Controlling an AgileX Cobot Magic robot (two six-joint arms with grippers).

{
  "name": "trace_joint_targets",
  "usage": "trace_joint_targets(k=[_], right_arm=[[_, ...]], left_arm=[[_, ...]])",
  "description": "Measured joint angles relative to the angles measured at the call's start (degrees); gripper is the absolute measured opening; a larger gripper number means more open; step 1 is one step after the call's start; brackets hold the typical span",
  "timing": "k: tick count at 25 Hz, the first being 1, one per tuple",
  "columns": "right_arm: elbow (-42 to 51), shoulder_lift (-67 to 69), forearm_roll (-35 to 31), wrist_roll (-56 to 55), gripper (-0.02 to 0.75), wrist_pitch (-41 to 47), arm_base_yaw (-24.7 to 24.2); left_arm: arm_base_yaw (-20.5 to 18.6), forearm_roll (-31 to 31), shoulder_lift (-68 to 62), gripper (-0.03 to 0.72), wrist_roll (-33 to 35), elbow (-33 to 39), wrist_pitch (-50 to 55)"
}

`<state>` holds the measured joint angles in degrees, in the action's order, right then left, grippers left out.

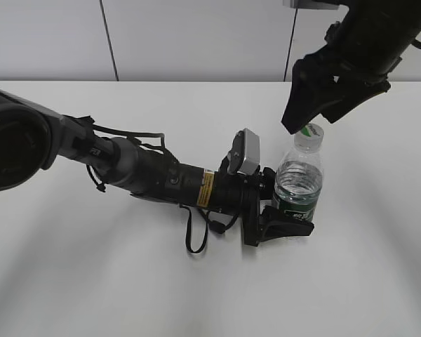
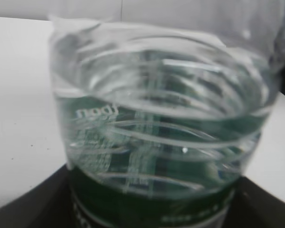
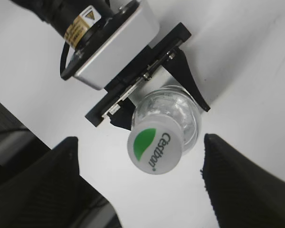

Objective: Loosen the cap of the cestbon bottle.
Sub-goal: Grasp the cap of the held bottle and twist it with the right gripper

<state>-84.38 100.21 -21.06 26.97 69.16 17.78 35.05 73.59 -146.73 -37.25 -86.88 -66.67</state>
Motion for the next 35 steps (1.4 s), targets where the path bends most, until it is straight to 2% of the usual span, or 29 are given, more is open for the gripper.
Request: trace_joint_targets(k=[3,6,13,17,20,23,30,35], right_arm=[[0.0,-0.1,0.0,-14.5,0.613,-0.4,0.0],[0.0,0.0,0.0,-22.7,0.599,-0.6,0.0],[0.0,2.9,0.0,-25.5,0.576,-0.5,0.0],[0.0,3.0,0.4,-25.5,0.562,-0.5,0.0],[0.0,3.0,2.1,-25.5,0.458,-0.5,0.0],[0.0,3.0,2.6,-25.3,0.3,-0.5,0.0],[0.0,3.0,2.6,-19.3,0.302,-0.2,0.1],[0.0,3.0,2.2,-1.7,0.302,0.0,0.1]], left_arm=[[0.0,0.0,0.0,0.536,0.0,0.0,0.0],[0.0,0.0,0.0,0.536,0.0,0.0,0.0],[0.0,0.0,0.0,0.536,-0.1,0.0,0.0],[0.0,0.0,0.0,0.536,-0.1,0.0,0.0],[0.0,0.0,0.0,0.536,-0.1,0.0,0.0],[0.0,-0.2,0.0,0.536,-0.1,0.0,0.0],[0.0,-0.2,0.0,0.536,-0.1,0.0,0.1],[0.0,-0.1,0.0,0.536,0.1,0.0,0.1]])
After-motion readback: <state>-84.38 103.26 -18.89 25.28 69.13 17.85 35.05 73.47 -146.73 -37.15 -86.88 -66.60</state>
